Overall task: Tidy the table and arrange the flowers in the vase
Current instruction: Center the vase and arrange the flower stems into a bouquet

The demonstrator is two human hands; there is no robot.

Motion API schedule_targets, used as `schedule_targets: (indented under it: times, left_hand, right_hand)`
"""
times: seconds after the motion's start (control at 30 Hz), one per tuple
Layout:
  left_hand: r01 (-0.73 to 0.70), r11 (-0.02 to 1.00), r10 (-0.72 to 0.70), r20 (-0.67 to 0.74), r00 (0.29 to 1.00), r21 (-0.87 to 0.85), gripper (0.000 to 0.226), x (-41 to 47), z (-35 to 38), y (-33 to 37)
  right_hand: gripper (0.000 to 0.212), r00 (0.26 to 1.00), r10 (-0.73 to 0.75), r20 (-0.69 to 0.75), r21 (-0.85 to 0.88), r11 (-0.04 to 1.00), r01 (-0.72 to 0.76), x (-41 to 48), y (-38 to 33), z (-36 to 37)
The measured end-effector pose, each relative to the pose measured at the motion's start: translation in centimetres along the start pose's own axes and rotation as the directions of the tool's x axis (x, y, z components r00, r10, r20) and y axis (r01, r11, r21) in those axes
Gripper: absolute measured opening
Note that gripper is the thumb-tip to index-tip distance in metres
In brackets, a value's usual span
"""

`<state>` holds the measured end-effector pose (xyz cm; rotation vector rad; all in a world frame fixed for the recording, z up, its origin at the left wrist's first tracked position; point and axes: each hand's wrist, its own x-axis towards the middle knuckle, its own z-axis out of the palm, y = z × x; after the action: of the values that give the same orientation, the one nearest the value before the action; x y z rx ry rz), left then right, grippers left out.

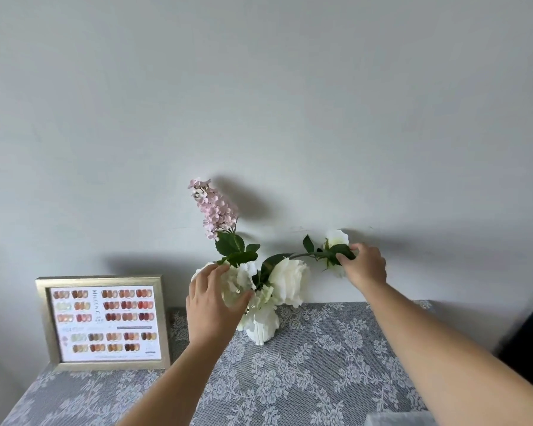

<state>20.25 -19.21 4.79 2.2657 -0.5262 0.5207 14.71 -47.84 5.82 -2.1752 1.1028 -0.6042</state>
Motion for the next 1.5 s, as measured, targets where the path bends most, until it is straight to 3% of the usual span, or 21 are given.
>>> schedule_targets:
  times: [0.2, 0.4, 0.53, 0.7, 0.8, 0.87, 0.97, 1.17, 1.5]
  left_hand:
    - [-0.019, 1.000, 0.019, -0.029, 0.999, -0.004, 0.058, 0.1, 0.2, -0.3]
    - [-0.018, 1.000, 0.018, -0.016, 1.000, 0.002, 0.058, 0.3, 0.1, 0.1]
    - [-0.018, 0.996, 0.019, 0.019, 1.000, -0.082, 0.060, 0.4, -0.4, 0.1]
    - [0.090, 0.991, -0.089, 0.013, 0.996, -0.096, 0.072, -0.2, -1.3, -0.3]
    - [0.218, 0.965, -0.204, 0.106, 0.973, -0.144, 0.088, -0.5, -1.7, -0.5]
    - [0.241, 0.948, -0.202, 0.191, 0.961, -0.207, 0.092, -0.7, -1.7, -0.5]
    - [0.199, 0.953, -0.154, 0.198, 0.968, -0.229, 0.088, -0.8, -1.9, -0.4]
    - [0.135, 0.962, -0.091, 0.187, 0.978, -0.239, 0.072, -0.5, -2.4, -0.1]
    - [0.115, 0.960, -0.062, 0.209, 0.976, -0.254, 0.067, 0.1, -2.5, -0.6]
  right_hand:
    - [0.029, 1.000, -0.018, 0.014, 0.004, 1.000, 0.018, 0.2, -0.2, 0.8]
    - [0.019, 0.989, -0.135, -0.064, 0.249, 0.957, 0.147, -0.6, -1.9, -0.4]
    - [0.012, 0.960, -0.258, -0.113, 0.316, 0.906, 0.281, -2.0, -3.8, -2.2]
    - [0.013, 0.872, -0.446, -0.204, 0.263, 0.833, 0.487, -4.5, -6.1, -3.3]
    - [0.012, 0.804, -0.565, -0.184, 0.211, 0.777, 0.594, -6.3, -6.9, -3.4]
    - [0.011, 0.755, -0.633, -0.168, 0.168, 0.737, 0.655, -7.7, -7.2, -3.2]
    - [0.011, 0.706, -0.696, -0.135, 0.090, 0.701, 0.708, -9.6, -7.7, -2.8]
    - [0.008, 0.688, -0.719, -0.098, -0.047, 0.694, 0.718, -11.9, -8.8, -0.7]
    - [0.006, 0.680, -0.730, -0.062, -0.026, 0.683, 0.730, -12.4, -10.0, 2.5]
